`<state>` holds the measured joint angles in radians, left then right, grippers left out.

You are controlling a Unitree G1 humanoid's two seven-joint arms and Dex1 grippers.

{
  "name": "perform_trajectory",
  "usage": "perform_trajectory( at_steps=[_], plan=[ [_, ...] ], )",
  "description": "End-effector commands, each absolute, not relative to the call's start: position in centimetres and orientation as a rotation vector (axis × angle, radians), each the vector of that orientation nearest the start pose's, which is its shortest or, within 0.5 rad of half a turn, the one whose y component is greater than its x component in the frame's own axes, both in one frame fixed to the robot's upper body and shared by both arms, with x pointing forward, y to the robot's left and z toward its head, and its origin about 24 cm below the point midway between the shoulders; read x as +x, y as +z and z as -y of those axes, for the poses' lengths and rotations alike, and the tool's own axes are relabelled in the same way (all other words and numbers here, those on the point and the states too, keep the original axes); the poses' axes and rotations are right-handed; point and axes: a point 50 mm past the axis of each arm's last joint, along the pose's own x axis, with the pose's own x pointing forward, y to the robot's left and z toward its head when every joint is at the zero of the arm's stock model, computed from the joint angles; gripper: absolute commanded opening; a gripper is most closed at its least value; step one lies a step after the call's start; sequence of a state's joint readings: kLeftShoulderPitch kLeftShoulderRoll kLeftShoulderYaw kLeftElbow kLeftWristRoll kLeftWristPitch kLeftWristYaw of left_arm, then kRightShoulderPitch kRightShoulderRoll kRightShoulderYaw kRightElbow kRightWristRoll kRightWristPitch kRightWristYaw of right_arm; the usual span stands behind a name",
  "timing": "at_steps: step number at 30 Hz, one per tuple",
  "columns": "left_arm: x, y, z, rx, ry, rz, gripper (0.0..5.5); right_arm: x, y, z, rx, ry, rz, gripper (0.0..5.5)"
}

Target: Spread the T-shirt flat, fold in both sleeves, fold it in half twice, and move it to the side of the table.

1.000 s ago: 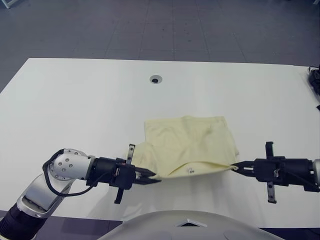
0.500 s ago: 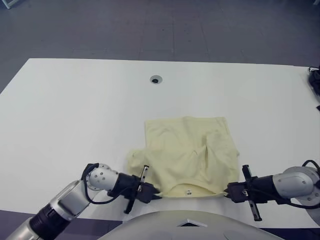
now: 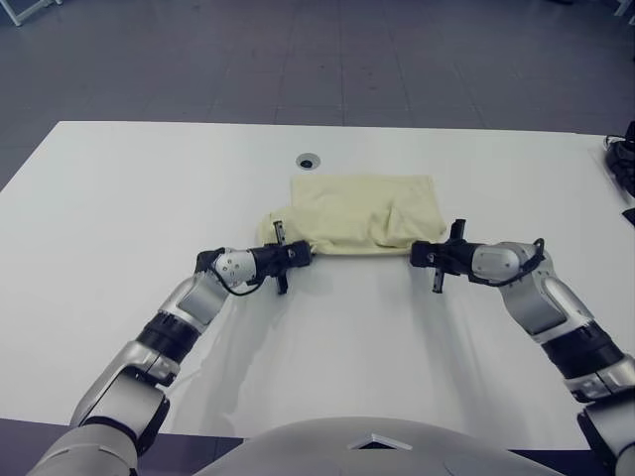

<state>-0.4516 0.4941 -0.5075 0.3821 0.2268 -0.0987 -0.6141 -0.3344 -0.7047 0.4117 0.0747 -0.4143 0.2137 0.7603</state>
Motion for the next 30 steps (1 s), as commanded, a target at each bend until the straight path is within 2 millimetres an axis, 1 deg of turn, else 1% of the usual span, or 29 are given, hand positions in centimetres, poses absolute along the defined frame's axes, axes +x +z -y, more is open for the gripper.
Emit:
perform_trajectory(
  at_steps=[1,2,3,4,6,8,10,12,13,15,17,19,20,23,25,27,28,30],
  plan=[
    [34.2,2.6,-14.0,1.179,-0.734,-0.188,0.00,31.1,1.4,17.9,-1.126,0.735,-0.494,0.01],
    [35.2,3.6,-13.5,1.192,-0.674,-0.126,0.00,31.9,1.8,17.2,-1.090,0.700,-0.439,0.01],
    [35.9,4.7,-13.0,1.187,-0.640,-0.078,0.00,32.7,2.8,16.3,-1.039,0.664,-0.332,0.01],
    [36.6,5.9,-12.6,1.175,-0.614,-0.034,0.00,33.4,4.1,15.7,-0.997,0.629,-0.245,0.01],
    [37.6,8.6,-12.2,1.130,-0.611,0.044,0.00,34.3,6.8,15.4,-0.928,0.598,-0.128,0.01],
    [37.8,11.4,-12.0,1.086,-0.648,0.122,0.00,34.3,10.0,15.8,-0.951,0.594,-0.010,0.01],
    [37.3,13.9,-12.9,1.106,-0.663,0.198,0.00,33.0,13.3,16.6,-1.069,0.663,0.093,0.01],
    [36.1,15.3,-14.0,1.168,-0.709,0.233,0.00,31.4,15.3,17.8,-1.213,0.748,0.119,0.01],
    [35.0,15.5,-14.7,1.197,-0.779,0.229,0.00,30.4,16.1,18.9,-1.294,0.787,0.098,0.01],
    [32.1,15.4,-15.8,1.260,-0.953,0.195,0.00,28.4,17.4,20.9,-1.396,0.855,0.027,0.01],
    [28.4,14.6,-17.2,1.298,-1.162,0.109,0.00,26.1,18.2,22.5,-1.462,0.924,-0.060,0.01],
    [24.5,14.0,-18.2,1.257,-1.360,-0.001,0.00,23.2,18.1,23.8,-1.507,1.013,-0.187,0.01],
    [22.8,13.3,-18.5,1.240,-1.434,-0.069,0.00,21.8,17.5,24.0,-1.516,1.067,-0.253,0.01],
    [18.3,9.8,-18.9,1.211,-1.634,-0.280,0.00,16.9,14.2,23.3,-1.496,1.288,-0.425,0.01],
    [15.5,8.2,-18.4,1.194,-1.767,-0.350,0.00,14.1,12.2,22.4,-1.484,1.444,-0.504,0.01],
    [14.0,7.8,-17.5,1.192,-1.835,-0.346,0.00,12.5,11.2,21.6,-1.453,1.544,-0.531,0.01],
    [13.7,7.6,-17.0,1.196,-1.854,-0.335,0.00,12.2,10.8,21.3,-1.439,1.556,-0.535,0.01],
    [13.5,7.1,-16.2,1.209,-1.862,-0.329,0.00,12.3,10.0,21.3,-1.460,1.521,-0.545,0.01]
  ],
)
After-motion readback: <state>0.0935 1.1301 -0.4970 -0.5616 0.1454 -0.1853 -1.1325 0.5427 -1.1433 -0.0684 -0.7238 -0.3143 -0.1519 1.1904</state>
